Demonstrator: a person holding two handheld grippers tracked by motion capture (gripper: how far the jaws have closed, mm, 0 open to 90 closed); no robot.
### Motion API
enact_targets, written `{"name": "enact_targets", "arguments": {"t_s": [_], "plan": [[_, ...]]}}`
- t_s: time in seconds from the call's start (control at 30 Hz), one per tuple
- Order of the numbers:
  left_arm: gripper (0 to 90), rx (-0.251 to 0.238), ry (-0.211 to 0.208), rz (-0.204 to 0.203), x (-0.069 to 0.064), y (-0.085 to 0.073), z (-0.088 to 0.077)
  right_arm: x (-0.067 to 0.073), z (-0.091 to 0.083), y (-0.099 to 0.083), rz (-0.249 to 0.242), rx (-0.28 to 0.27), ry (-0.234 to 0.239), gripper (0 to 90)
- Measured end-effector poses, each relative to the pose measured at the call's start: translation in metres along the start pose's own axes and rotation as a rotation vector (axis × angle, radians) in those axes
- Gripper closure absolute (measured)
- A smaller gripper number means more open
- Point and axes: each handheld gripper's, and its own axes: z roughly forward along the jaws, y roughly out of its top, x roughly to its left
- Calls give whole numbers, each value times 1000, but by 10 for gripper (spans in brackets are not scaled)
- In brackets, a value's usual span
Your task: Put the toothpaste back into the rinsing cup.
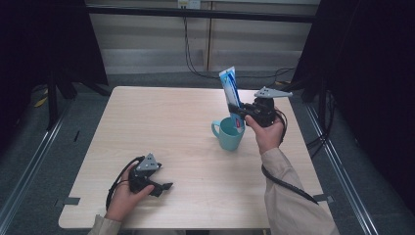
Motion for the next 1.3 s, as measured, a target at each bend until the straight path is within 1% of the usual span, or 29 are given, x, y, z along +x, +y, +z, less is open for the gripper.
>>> {"name": "enact_targets", "arguments": {"t_s": [0.13, 0.2, 0.27, 0.67, 1.1, 1.3], "plan": [[152, 2, 0, 3, 0, 0, 0, -1, 4, 0, -2, -2, -8, 727], [152, 0, 4, 2, 0, 0, 0, -1, 6, -1, 1, 2, -2, 727], [152, -1, 1, 0, 0, 0, 0, -1, 8, -1, -7, 5, -8, 726], [152, 6, 0, 3, 0, 0, 0, -4, 17, -8, -6, 10, -26, 725], [152, 6, 0, 4, 0, 0, 0, -9, 22, -17, 2, 13, -34, 724], [152, 5, 2, 6, 0, 0, 0, -11, 22, -20, -3, 22, -39, 724]]}}
